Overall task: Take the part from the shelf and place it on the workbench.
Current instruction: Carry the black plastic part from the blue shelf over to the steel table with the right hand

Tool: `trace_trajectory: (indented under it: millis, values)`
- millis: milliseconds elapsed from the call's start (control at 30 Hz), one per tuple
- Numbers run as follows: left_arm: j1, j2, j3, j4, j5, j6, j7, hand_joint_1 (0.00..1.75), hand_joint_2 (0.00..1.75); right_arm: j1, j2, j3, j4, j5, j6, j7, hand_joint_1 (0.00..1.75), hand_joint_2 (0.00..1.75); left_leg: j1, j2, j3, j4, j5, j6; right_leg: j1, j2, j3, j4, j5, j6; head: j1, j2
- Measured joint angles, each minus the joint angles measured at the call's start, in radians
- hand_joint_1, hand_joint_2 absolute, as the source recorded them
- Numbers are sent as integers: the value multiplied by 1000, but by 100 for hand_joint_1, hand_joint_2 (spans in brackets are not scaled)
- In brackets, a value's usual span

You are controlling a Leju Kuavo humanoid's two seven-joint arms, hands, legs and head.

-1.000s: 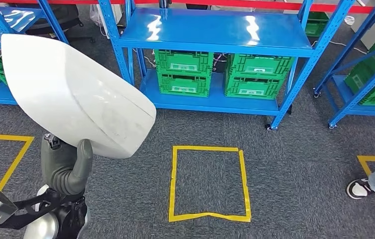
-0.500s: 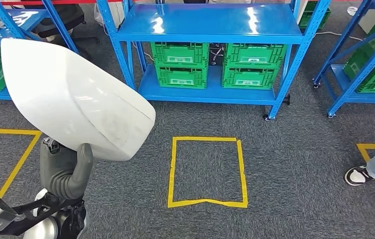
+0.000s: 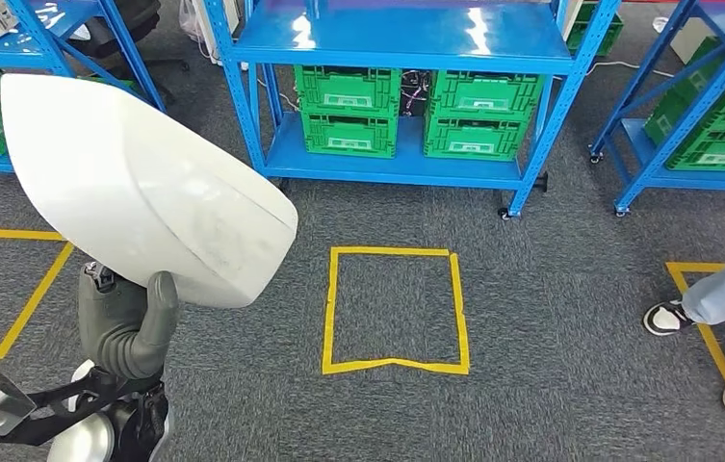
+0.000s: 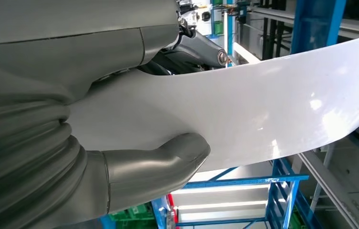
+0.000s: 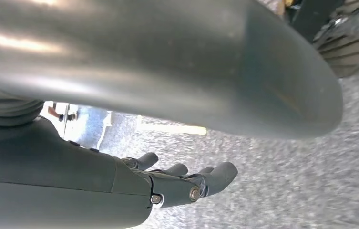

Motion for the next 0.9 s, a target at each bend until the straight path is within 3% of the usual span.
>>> trace_trajectory:
  millis: [33, 67, 133, 167, 233, 267, 300, 367, 433, 467, 500, 567, 633, 700, 767, 833, 900]
  values:
    - [-2, 0, 0, 2, 2, 0, 0, 175, 175, -1, -1, 0, 0, -1, 0, 0, 0, 0, 3, 0, -20, 13, 5, -5, -4, 0, 49, -59, 18, 6, 0, 0]
    - [-4, 0, 0, 3, 6, 0, 0, 175, 175, -2, -2, 0, 0, -1, 0, 0, 0, 0, 6, 0, -40, 28, 9, -12, -5, 1, 105, -134, 12, 9, 2, 0]
    - [-8, 0, 0, 4, 16, -1, -1, 175, 175, -3, -2, 0, 0, -1, 1, 0, 0, 0, 5, 0, -61, 50, 14, -24, -4, 3, 173, -237, -22, -4, 5, 0]
    - [-11, 0, 0, 5, 19, -2, -2, 175, 175, -2, -2, 0, 0, 0, 1, 0, 0, 0, 5, 0, -64, 55, 18, -30, 0, 4, 180, -254, -35, -16, 5, 0]
    - [-15, 0, 1, 8, 25, -2, -7, 175, 175, -2, -2, -1, 0, 0, 2, -1, 0, 0, 8, -1, -66, 59, 20, -42, -1, 1, 172, -252, -28, -38, 4, 0]
    - [-17, 0, 2, 10, 28, -2, -12, 175, 175, -2, -2, -1, 0, 1, 2, -2, 0, 0, 10, -3, -72, 72, 7, -48, -1, -1, 168, -253, -21, -46, 3, 0]
    - [-17, 0, 4, 11, 32, -2, -18, 175, 175, -2, -3, -1, 0, 2, 2, -4, 0, 0, 12, -4, -83, 102, -22, -53, -1, -3, 163, -254, -14, -53, 2, 0]
    - [-18, 0, 6, 13, 37, -1, -28, 175, 175, -1, -4, -1, 0, 7, 3, -9, 0, 0, 13, -6, -123, 217, -105, -62, -1, -4, 149, -253, -1, -61, 0, 0]
    - [-18, 1, 6, 16, 40, -1, -31, 175, 175, 0, -4, -1, 0, 16, 6, -16, 0, 0, 14, -6, -148, 318, -148, -65, 0, -8, 133, -252, 11, -62, -1, 0]
    - [-18, 1, 6, 17, 41, -1, -31, 175, 175, 1, -5, -1, 0, 20, 7, -18, 0, 0, 14, -6, -136, 320, -140, -64, 1, -12, 127, -252, 15, -62, -1, 0]
    - [-18, 1, 6, 17, 41, -1, -32, 175, 175, 2, -5, -1, 0, 23, 7, -19, 0, 0, 14, -5, -105, 284, -118, -62, 1, -16, 124, -251, 18, -61, -1, 0]
    - [-20, 2, 6, 17, 41, -1, -33, 175, 175, 2, -5, -1, 0, 29, 8, -20, 0, 0, 11, 19, -12, 144, -75, -53, 2, -27, 124, -251, 21, -58, -1, 0]
    - [-23, 1, 6, 15, 41, -1, -33, 175, 175, 2, -5, -1, 0, 34, 8, -22, 0, 0, 1, 45, 40, 51, -59, -39, 5, -39, 126, -251, 25, -49, -1, 0]
    - [-25, 1, 6, 14, 41, -1, -33, 175, 175, 2, -5, 0, 0, 35, 7, -23, 0, 0, -7, 40, 39, 38, -57, -25, 7, -56, 125, -253, 30, -37, -1, 0]
    - [-25, 1, 6, 14, 41, -1, -33, 175, 175, 1, -6, 1, 0, 35, 7, -23, 0, 0, -2, 21, 32, 30, -49, -12, 6, -57, 122, -245, 23, -26, -1, 0]
    - [-26, 0, 6, 14, 41, -1, -33, 175, 175, 1, -8, 2, 0, 35, 5, -25, 0, 0, 3, 6, 26, 24, -38, 2, 4, -30, 91, -176, -24, -18, 1, 0]
    - [-26, -1, 6, 15, 41, -1, -33, 175, 175, 2, -9, 2, 0, 35, 5, -26, 0, 0, 1, -11, 14, 26, -30, 10, 4, -7, 28, -39, -93, -16, 4, 0]
